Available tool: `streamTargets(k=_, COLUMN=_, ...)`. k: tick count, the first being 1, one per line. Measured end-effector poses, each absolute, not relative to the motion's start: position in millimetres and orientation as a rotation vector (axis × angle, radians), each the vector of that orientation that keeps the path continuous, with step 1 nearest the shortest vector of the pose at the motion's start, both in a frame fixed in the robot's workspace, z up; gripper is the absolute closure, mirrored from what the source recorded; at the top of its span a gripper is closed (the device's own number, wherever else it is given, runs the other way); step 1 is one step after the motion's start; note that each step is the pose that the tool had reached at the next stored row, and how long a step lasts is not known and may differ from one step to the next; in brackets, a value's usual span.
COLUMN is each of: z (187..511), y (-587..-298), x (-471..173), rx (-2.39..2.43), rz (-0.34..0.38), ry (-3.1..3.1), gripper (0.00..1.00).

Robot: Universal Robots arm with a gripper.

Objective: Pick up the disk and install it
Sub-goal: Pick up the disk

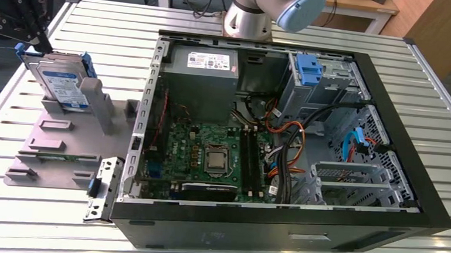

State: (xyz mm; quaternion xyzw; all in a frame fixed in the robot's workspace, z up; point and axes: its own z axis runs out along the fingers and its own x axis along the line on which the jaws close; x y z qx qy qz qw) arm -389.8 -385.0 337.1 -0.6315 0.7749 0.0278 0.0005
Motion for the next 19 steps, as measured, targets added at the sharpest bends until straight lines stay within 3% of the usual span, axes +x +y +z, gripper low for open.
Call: streamTargets(k=19, z=332.3, y=-381.8, x=-381.8, rx=-1.983, rz=0.089, ry=2.433, gripper=0.89)
